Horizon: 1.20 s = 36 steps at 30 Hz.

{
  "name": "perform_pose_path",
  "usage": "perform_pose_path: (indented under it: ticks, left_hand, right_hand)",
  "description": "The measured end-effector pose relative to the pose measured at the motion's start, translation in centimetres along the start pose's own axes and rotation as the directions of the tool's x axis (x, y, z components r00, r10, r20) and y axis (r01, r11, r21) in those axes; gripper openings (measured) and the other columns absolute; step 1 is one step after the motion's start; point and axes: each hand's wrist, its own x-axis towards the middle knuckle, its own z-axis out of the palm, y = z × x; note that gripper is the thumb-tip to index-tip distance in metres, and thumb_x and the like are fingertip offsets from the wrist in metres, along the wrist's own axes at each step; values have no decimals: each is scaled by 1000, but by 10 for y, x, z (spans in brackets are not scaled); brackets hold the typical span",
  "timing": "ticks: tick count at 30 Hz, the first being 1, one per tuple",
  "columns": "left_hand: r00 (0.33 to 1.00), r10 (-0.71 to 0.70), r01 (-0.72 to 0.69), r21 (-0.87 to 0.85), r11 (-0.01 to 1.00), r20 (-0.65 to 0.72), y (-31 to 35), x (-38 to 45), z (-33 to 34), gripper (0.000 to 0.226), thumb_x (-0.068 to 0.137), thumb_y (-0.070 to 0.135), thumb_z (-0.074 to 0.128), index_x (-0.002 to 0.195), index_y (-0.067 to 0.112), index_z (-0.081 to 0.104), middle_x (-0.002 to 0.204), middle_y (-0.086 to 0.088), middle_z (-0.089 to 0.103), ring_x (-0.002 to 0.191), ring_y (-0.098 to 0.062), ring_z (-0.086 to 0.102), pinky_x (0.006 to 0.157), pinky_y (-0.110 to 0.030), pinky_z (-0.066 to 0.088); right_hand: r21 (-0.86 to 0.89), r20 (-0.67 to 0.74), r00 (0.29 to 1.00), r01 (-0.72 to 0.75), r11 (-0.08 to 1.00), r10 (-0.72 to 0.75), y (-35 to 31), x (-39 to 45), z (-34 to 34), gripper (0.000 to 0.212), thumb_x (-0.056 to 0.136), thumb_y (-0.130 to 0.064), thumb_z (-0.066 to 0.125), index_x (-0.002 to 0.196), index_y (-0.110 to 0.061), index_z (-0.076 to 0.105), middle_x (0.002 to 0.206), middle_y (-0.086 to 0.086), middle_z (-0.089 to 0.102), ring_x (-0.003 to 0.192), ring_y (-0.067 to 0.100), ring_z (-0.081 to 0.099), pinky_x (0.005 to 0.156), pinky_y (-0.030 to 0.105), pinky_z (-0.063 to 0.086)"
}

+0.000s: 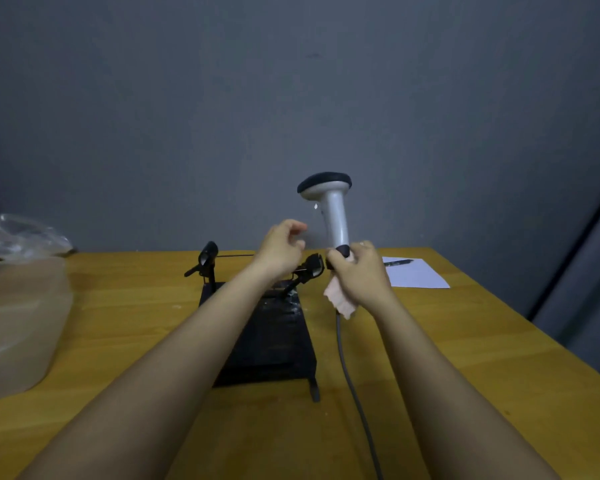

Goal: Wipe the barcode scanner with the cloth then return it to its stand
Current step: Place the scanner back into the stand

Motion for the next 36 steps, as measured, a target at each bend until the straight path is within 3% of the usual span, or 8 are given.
perform_pose_path:
  ticks: [3,6,10,13,18,26,31,36]
  left_hand:
    - [970,-75,-15,363,932,233,-23,10,2,66,85,6,55,145,14,30,150,-9,32,139,-27,29,109,-35,31]
    - [958,-67,-105,559,822,278,-40,14,11,79,79,26,71,144,13,29,148,-10,36,137,-29,30,108,-41,34]
    - [977,-6,-134,633,762,213,-61,22,23,66,77,40,73,130,14,43,125,-8,58,111,-27,57,81,-41,51]
    - [980,79,-178,629,757,183,-72,23,30,32,86,30,63,106,8,50,97,-9,64,85,-27,62,60,-34,44]
    - [975,120,-209,570,795,189,-79,20,34,18,88,20,56,83,10,41,75,-5,47,72,-26,51,57,-32,33]
    - [963,146,-245,507,826,227,-90,23,36,15,91,18,53,88,10,41,79,-8,50,71,-24,50,58,-32,34]
    - [964,161,-250,510,823,213,-95,23,38,15,92,20,50,90,10,40,75,-3,45,71,-24,48,58,-34,34]
    - [964,182,-260,532,806,195,-98,22,40,15,94,24,48,95,9,43,81,-5,48,71,-22,47,58,-33,34]
  right_hand:
    - [116,89,995,-58,992,47,10,7,1,46,73,-44,55,70,1,57,87,32,62,63,36,64,57,45,53]
    - [144,131,988,-98,985,79,19,6,2,42,73,-46,55,75,-5,61,92,31,63,68,38,64,65,47,55]
    - [183,181,981,-105,977,71,21,5,3,29,81,-40,57,73,-13,60,95,31,64,59,24,62,61,39,53]
    - [208,212,976,-96,973,51,22,8,5,23,90,-25,56,74,-8,58,82,27,63,53,18,62,52,30,49]
    - [199,217,973,-125,972,80,30,9,16,37,88,-31,57,91,6,61,78,25,64,63,28,62,61,38,48]
    - [205,270,960,-136,969,77,41,8,20,26,93,-26,53,88,-2,62,64,3,64,44,3,58,45,16,46]
    - [63,244,969,-49,997,32,43,13,24,28,91,-33,54,77,-9,59,77,11,58,59,18,56,51,25,42]
    - [37,327,944,-69,997,53,52,14,37,47,87,-38,55,78,9,57,65,14,53,56,22,47,55,35,36]
